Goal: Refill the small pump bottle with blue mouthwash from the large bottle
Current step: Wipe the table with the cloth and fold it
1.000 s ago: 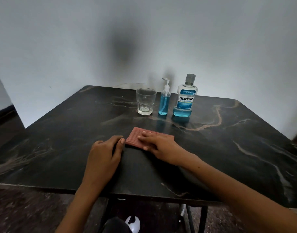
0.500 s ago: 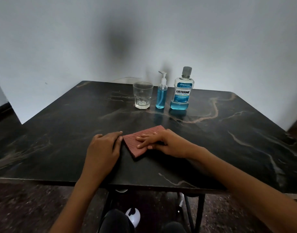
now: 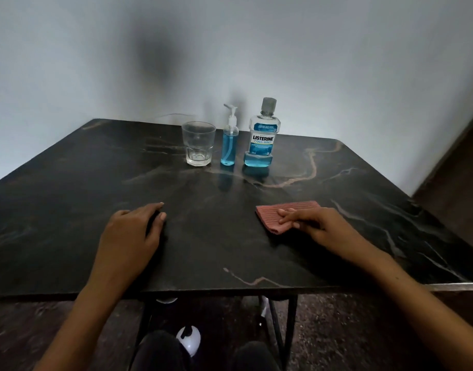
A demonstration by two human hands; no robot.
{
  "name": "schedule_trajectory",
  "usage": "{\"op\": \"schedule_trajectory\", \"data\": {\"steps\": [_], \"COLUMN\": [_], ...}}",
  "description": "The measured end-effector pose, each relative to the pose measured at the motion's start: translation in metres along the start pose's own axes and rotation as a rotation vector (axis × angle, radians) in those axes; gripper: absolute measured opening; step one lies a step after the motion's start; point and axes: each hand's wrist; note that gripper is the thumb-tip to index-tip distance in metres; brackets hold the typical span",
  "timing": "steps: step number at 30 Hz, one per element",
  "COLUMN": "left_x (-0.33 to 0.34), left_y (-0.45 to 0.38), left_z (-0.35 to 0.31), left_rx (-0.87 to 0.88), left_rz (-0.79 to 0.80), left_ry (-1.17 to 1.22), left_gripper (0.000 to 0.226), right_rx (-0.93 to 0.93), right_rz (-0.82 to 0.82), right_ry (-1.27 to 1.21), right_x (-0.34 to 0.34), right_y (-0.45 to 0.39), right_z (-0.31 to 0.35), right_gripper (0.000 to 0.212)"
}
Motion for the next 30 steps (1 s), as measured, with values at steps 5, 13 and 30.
{"op": "schedule_trajectory", "data": {"steps": [5, 13, 30], "left_x": [-0.001, 0.001, -0.007], "left_y": [0.000, -0.002, 0.000], "left_z": [-0.001, 0.001, -0.004], "left_rx": [-0.012, -0.053, -0.008], "left_rz": [0.000, 0.011, -0.106], "left_ry": [0.011, 0.068, 0.121], "left_gripper": [0.025, 0.030, 0.043], "right_rx": [0.170, 0.153, -0.322], "right_rz": [-0.192, -0.146, 0.456], "right_ry": [0.204, 0.256, -0.218], "right_x": [0.019, 0.066, 0.098], "right_y": [-0.045, -0.117, -0.069], "right_z": [0.003, 0.050, 0.108], "right_gripper": [0.030, 0.035, 0.032]}}
Point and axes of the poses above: each hand's wrist, its own y-axis away from the middle knuckle, its own x-axis out of the palm, z = x × y, and after that the axes turned 10 degrees about -y, right-handed
